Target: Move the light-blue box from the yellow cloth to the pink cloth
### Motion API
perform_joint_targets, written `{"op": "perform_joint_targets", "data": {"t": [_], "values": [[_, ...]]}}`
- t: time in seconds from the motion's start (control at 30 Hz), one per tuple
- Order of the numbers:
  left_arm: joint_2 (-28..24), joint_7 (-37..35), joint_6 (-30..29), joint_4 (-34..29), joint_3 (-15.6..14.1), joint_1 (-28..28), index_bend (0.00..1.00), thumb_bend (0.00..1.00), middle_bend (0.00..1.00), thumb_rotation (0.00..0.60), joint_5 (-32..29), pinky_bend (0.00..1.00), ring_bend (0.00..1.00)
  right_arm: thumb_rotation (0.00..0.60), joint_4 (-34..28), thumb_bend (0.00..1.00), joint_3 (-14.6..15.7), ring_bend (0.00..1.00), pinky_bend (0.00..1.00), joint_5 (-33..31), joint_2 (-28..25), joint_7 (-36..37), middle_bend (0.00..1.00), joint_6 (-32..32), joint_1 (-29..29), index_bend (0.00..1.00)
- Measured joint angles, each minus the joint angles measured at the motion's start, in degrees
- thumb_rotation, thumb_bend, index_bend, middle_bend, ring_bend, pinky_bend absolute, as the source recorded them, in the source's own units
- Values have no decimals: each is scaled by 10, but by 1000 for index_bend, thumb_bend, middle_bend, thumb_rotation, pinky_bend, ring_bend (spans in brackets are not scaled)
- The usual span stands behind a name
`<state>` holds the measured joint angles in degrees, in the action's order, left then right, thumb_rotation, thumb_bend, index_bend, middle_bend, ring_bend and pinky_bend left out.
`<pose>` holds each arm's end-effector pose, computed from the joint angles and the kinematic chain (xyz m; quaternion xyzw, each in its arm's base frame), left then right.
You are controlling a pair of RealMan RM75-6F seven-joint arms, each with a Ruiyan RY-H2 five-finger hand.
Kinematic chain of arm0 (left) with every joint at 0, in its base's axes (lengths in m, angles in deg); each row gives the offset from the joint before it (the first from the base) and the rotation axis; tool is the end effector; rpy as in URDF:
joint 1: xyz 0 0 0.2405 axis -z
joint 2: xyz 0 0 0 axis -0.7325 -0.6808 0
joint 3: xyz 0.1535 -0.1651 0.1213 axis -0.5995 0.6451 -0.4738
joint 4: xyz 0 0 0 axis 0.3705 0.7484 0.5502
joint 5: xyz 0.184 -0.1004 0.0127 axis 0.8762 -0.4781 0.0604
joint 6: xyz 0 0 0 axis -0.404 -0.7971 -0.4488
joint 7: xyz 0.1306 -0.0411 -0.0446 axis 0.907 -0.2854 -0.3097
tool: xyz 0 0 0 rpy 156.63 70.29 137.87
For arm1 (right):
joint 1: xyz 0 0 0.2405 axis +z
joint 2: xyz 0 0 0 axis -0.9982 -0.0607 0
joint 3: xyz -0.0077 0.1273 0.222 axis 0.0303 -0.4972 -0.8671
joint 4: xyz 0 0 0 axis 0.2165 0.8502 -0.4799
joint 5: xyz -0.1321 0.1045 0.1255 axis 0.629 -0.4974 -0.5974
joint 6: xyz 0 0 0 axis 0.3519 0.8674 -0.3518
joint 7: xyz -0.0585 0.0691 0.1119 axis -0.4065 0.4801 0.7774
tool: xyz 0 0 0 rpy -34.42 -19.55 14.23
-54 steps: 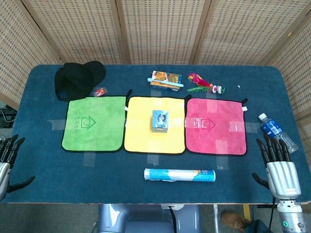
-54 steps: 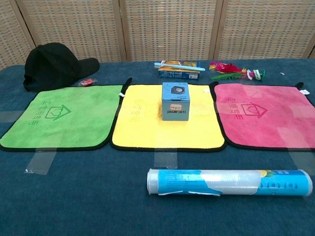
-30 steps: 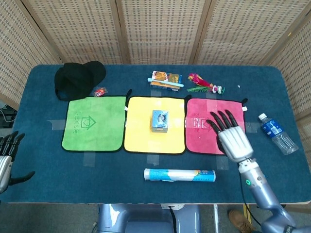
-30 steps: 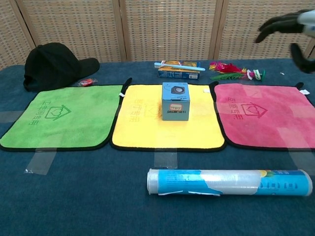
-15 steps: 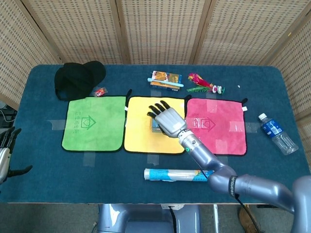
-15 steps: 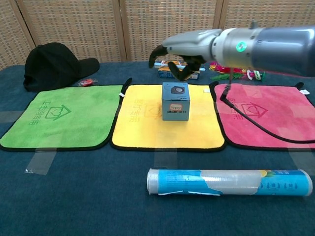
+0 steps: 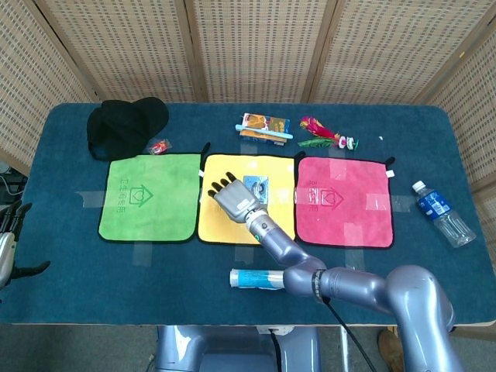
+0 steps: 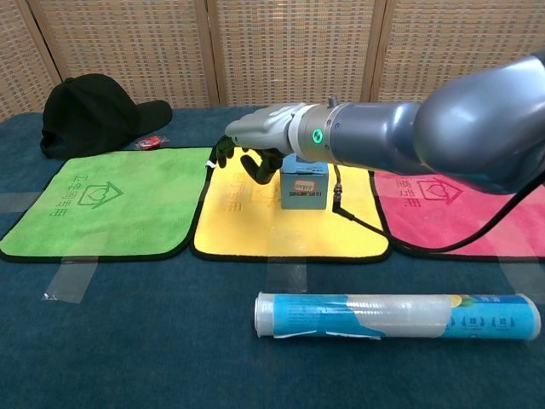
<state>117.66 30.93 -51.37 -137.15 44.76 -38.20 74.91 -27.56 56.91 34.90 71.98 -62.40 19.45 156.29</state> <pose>-0.2984 0.2040 0.1770 -0.5657 -0.4532 -0.3046 0.6179 -0.0012 -0.4088 -0.0884 0.8454 -0.2498 0.3015 0.3633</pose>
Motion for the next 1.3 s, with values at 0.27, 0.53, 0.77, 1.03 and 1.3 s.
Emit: {"op": "perform_joint_targets", "data": {"t": [0.27, 0.53, 0.77, 1.03, 1.3], "values": [[2, 5, 14, 3, 2, 10, 0, 0, 0, 600, -16, 0, 0, 600, 32, 1000, 52, 302, 217, -23, 6, -27, 352, -1, 12, 357], [3, 8, 11, -4, -3, 10, 0, 0, 0, 600, -11, 0, 0, 600, -18, 1000, 96, 321, 237, -14, -56, -40, 380, 10, -7, 386], [7, 18, 10, -9, -9, 12, 0, 0, 0, 600, -5, 0, 0, 600, -88, 1000, 127, 321, 253, 0, -136, -34, 382, 31, -39, 386], [7, 19, 8, -12, -13, 12, 0, 0, 0, 600, 3, 0, 0, 600, -136, 1000, 186, 321, 256, 44, -220, -30, 390, 53, -81, 398], [15, 38, 1, -21, -23, 12, 0, 0, 0, 600, 17, 0, 0, 600, -138, 1000, 229, 321, 256, 91, -255, -22, 395, 64, -117, 401]]}}
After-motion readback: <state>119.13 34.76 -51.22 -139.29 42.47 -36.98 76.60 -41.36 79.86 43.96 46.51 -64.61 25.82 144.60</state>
